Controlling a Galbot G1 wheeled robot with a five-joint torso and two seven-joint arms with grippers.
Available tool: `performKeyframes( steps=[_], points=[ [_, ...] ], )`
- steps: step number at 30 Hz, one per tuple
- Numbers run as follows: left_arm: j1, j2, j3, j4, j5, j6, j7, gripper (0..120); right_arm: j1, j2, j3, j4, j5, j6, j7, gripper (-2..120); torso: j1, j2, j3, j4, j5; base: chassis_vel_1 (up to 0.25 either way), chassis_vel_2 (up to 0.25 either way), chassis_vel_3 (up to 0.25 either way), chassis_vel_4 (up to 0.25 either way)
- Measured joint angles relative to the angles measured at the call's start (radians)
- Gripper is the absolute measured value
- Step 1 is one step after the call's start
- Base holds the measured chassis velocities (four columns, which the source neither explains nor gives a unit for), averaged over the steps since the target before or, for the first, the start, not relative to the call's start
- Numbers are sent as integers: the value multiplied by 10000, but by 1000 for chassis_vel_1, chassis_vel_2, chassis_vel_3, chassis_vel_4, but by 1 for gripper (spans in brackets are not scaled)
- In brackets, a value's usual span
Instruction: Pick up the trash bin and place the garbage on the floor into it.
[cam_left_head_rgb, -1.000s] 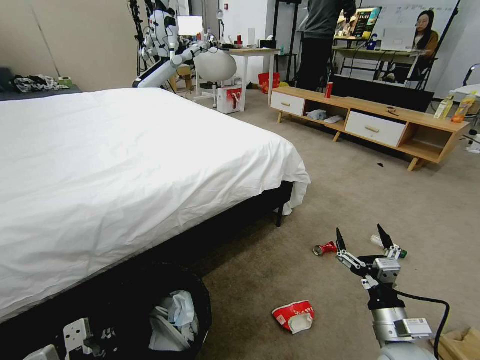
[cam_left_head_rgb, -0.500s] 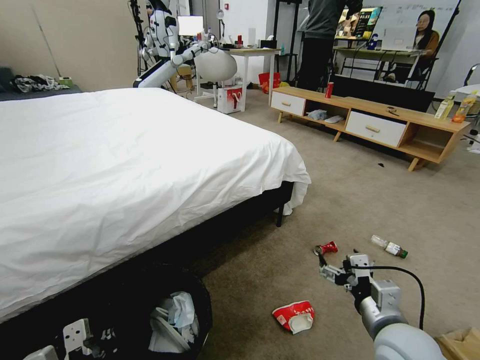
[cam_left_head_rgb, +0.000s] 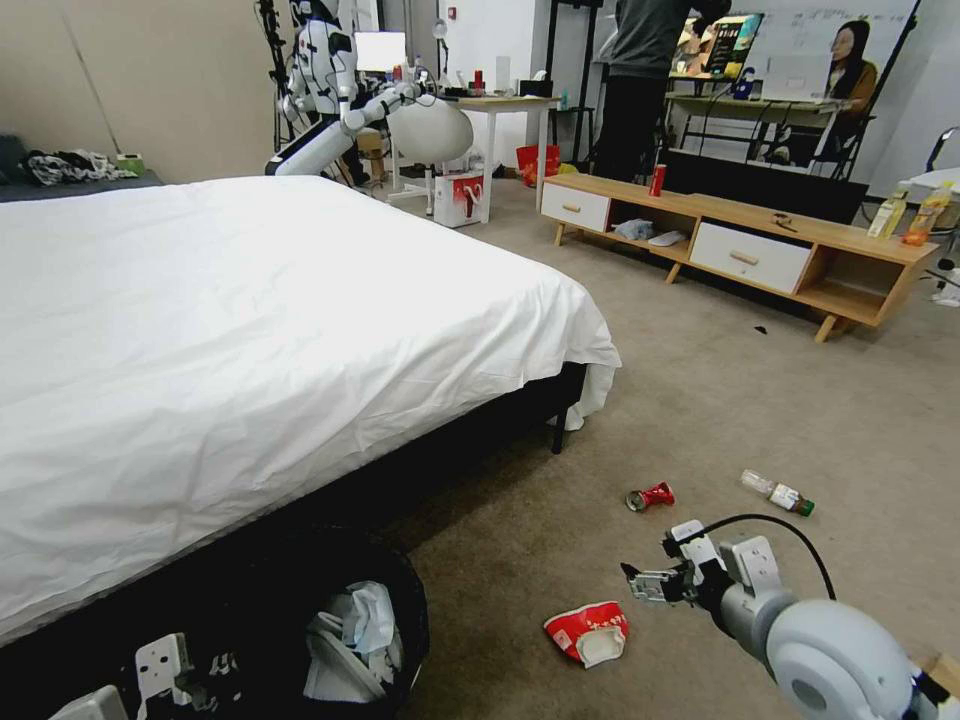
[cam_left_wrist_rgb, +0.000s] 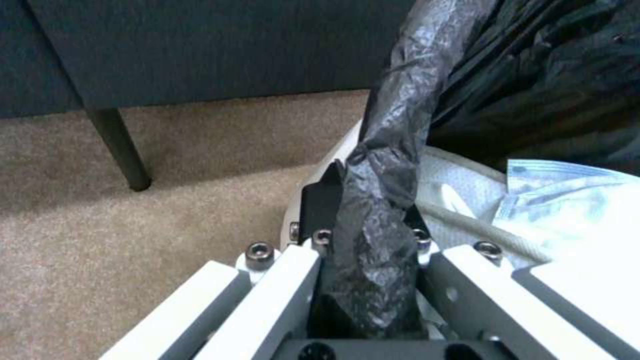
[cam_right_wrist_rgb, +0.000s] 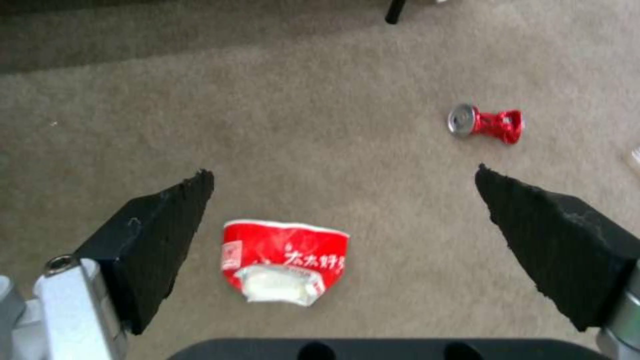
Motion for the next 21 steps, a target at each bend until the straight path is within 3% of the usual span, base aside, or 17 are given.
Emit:
performKeyframes(
  steps=[5,7,21],
  points=[
    [-17,-94,-6,33,60,0,35,2,898,193,-1165,-738,-897,126,-265,100,0,-1,0,-4,1,0,0,0,0],
    [-36,-180,-14,45,121,-1,55,2,1606,319,-2283,-1425,-1820,686,-547,100,0,0,0,-3,1,0,0,0,0],
    [-86,-523,-67,31,388,-5,133,2,3212,1201,-5642,-3592,-3440,2011,-1072,100,0,-1,0,-3,2,0,0,0,0]
  ],
)
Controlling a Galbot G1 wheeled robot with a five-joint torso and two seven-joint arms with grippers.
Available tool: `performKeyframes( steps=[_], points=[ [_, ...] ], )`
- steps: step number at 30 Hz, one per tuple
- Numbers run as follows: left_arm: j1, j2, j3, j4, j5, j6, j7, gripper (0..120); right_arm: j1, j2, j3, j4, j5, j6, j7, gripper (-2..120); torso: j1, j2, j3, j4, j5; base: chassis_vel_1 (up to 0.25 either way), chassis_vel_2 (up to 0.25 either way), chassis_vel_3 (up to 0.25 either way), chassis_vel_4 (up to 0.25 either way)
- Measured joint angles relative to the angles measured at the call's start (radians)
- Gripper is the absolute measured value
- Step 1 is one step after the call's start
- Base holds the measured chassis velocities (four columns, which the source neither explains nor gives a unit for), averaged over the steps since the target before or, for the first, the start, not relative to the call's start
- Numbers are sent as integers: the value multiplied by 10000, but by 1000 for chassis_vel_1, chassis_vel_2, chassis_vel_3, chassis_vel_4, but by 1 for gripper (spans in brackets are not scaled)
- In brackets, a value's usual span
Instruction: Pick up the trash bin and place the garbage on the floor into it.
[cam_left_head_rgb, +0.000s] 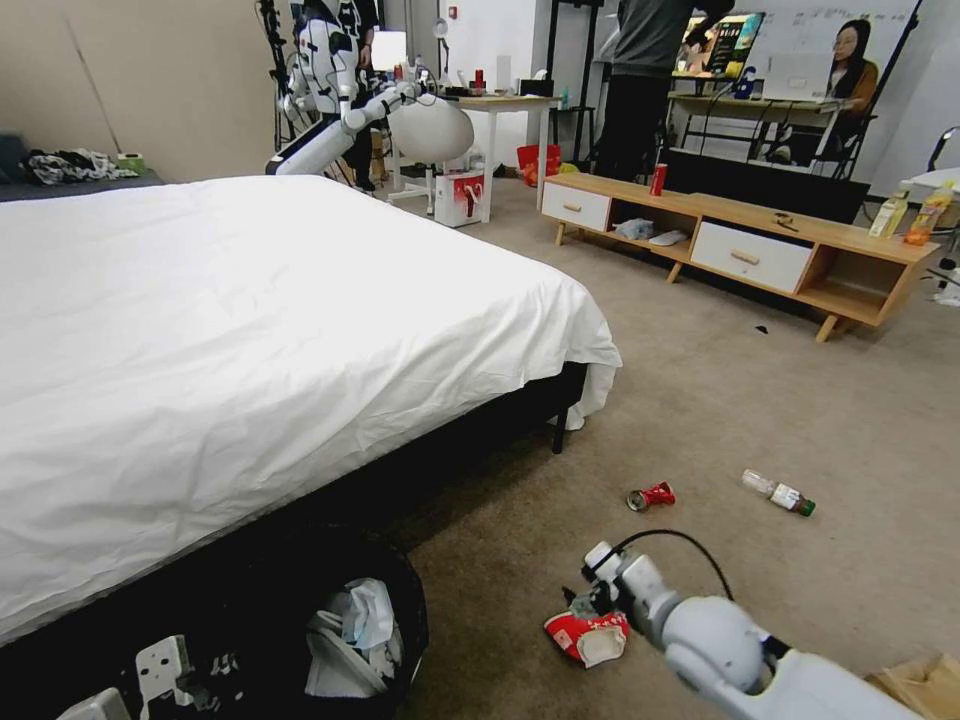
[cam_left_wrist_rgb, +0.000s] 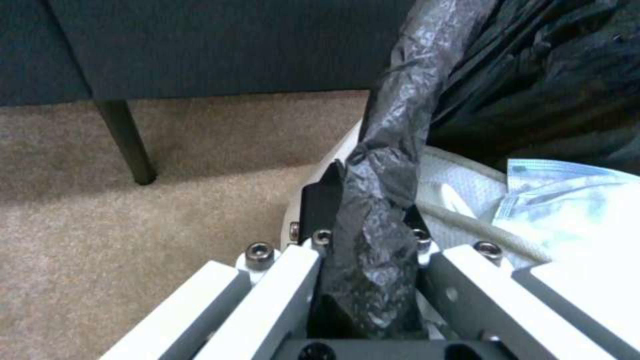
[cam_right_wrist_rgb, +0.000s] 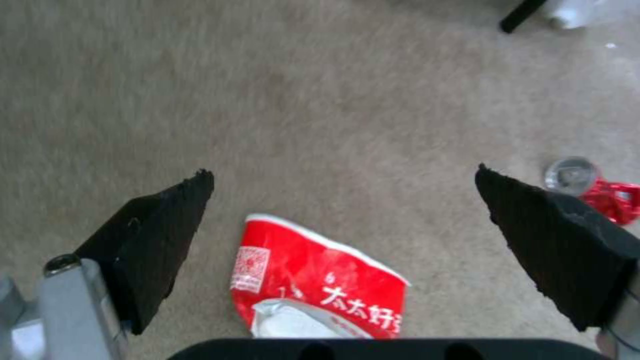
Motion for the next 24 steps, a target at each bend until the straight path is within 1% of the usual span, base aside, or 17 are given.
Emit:
performKeyframes(
  steps=[1,5,7,10,12,17,24],
  points=[
    [12,-3,-23,-17,39,0,1,2,211,153,-360,-342,-127,131,-23,100,0,0,0,0,-4,0,0,0,0],
    [16,-5,-46,-53,77,0,7,2,396,298,-775,-750,-338,330,-65,100,0,0,0,3,-3,0,0,0,0],
    [16,-19,-56,-77,108,0,11,2,402,323,-1016,-999,-540,406,-87,100,-1,0,0,-1,-2,0,0,0,0],
    [16,-19,-56,-78,124,0,18,2,375,316,-1093,-1115,-674,483,-106,100,0,0,-1,-2,-3,0,0,0,0],
    [0,-19,-47,-79,175,0,40,2,299,298,-1255,-1517,-948,623,-141,100,0,0,-1,-2,-3,0,0,0,0],
    [-44,-18,-41,-44,207,0,54,2,197,311,-1332,-1981,-1142,855,-145,100,-1,0,-1,-1,-2,0,0,0,0],
    [-56,-14,-36,15,216,1,56,2,-43,223,-1257,-2275,-1271,1169,-145,100,-1,0,-1,-1,-2,0,0,0,0]
  ],
)
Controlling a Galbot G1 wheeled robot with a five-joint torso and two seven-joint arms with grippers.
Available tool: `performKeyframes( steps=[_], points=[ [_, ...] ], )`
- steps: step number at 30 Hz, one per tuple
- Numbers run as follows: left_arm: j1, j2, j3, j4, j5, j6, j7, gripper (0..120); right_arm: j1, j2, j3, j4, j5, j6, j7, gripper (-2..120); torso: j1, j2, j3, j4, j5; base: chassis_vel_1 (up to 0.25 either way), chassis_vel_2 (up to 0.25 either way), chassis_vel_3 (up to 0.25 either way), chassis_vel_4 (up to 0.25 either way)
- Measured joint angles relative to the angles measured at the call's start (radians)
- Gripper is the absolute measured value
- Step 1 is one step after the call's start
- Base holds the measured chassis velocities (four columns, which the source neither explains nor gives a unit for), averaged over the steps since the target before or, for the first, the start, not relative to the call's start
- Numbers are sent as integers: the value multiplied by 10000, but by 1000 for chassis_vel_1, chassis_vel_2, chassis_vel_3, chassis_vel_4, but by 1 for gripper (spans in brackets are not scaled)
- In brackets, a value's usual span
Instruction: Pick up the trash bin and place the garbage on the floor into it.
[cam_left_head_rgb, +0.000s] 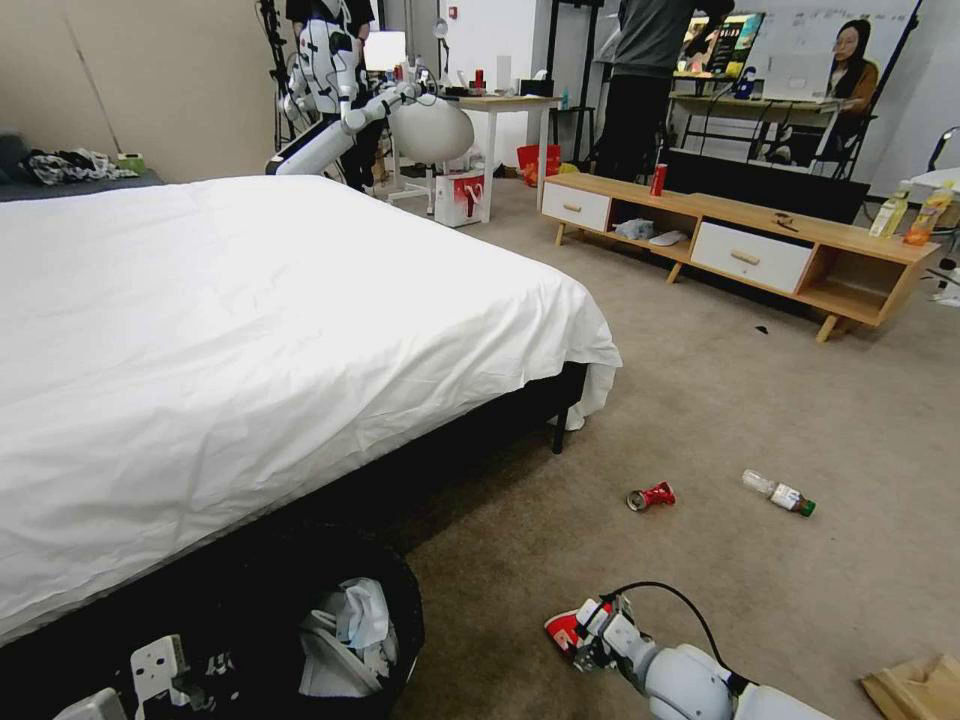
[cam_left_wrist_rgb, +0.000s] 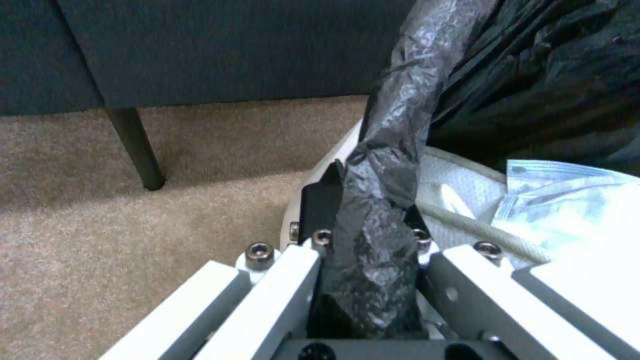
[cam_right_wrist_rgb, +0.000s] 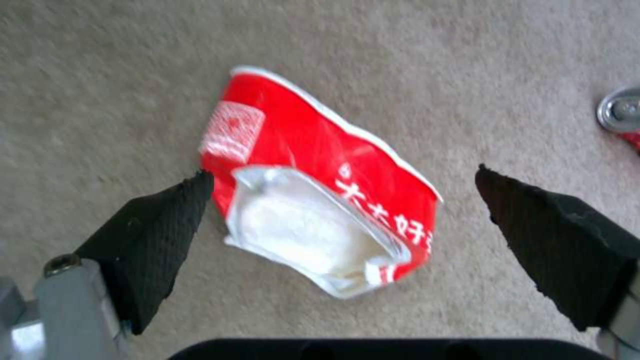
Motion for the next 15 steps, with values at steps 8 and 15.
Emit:
performKeyframes(
  steps=[8,15],
  points=[
    [-16,5,17,25,27,0,7,2,-108,123,54,-548,-294,625,26,100,0,0,0,2,1,0,0,0,0],
    [12,7,18,26,77,0,9,2,41,271,-70,-944,-424,1023,28,100,0,0,0,1,0,0,0,0,0]
  ],
)
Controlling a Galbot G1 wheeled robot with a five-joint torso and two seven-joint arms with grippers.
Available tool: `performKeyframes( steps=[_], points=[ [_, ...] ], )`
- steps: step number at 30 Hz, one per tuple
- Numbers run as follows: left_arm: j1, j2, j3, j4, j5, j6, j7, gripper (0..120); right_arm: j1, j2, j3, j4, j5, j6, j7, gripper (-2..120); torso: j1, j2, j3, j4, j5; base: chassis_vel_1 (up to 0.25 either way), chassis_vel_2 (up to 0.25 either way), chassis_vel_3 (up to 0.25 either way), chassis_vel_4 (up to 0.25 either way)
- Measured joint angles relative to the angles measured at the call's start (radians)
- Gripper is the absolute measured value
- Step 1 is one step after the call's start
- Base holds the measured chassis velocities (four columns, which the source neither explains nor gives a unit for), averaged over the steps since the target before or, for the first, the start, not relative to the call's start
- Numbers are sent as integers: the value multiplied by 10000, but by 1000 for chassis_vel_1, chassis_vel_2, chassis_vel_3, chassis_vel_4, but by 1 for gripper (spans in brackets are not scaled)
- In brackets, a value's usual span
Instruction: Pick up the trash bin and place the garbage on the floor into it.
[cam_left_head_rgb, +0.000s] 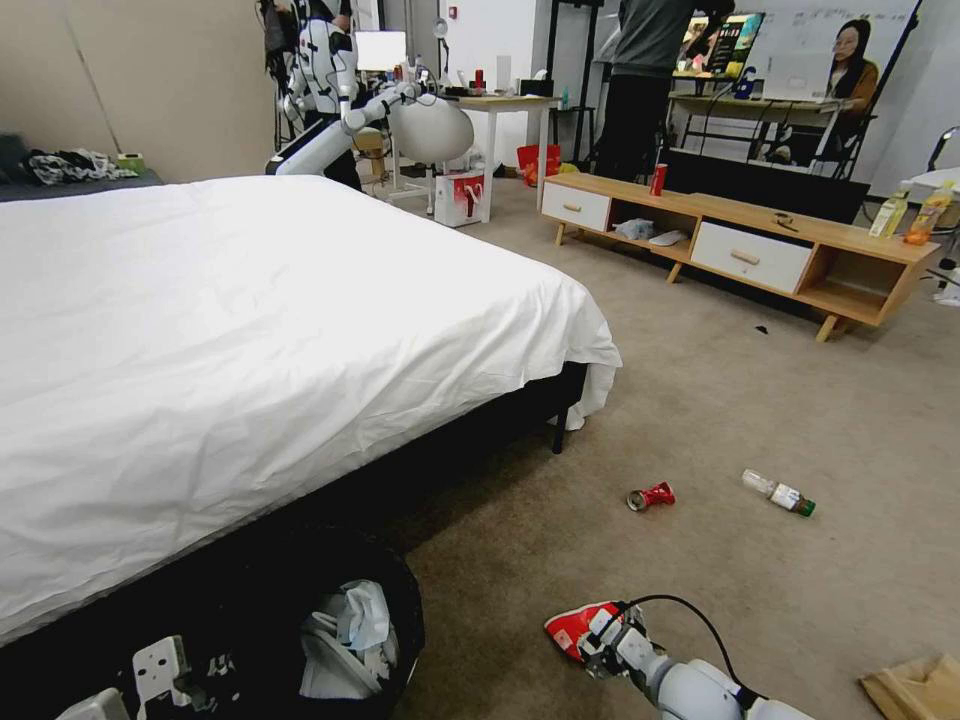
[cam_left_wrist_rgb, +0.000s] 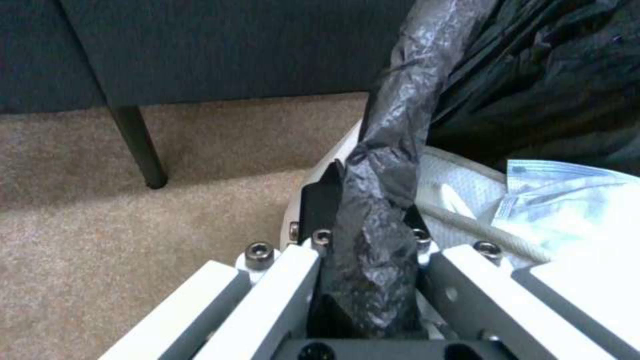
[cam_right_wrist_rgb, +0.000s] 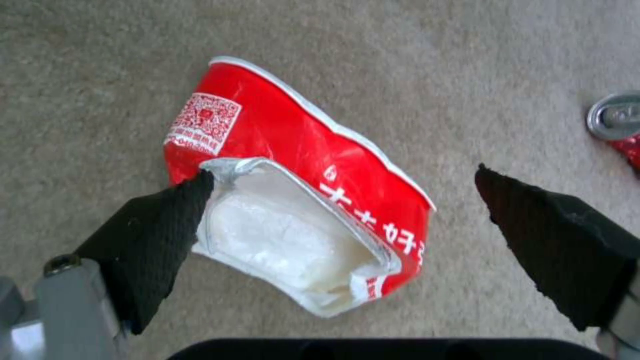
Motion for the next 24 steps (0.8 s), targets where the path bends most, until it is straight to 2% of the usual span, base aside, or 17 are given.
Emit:
performKeyframes(
  steps=[9,22,23,24],
  points=[
    [-1,1,-19,35,48,0,15,2,206,450,-275,-849,-373,524,-48,100,0,0,1,-1,0,0,0,0,0],
    [-60,1,-38,148,46,0,16,2,64,547,-412,-1266,-614,814,-183,100,0,0,0,0,0,0,0,0,0],
    [-76,2,-39,161,45,0,16,2,-23,542,-412,-1270,-623,848,-188,95,0,0,0,-2,-1,0,0,0,0],
    [-76,2,-39,161,45,0,16,2,-23,542,-412,-1270,-623,848,-188,95,0,0,0,-2,-1,0,0,0,0]
  ],
)
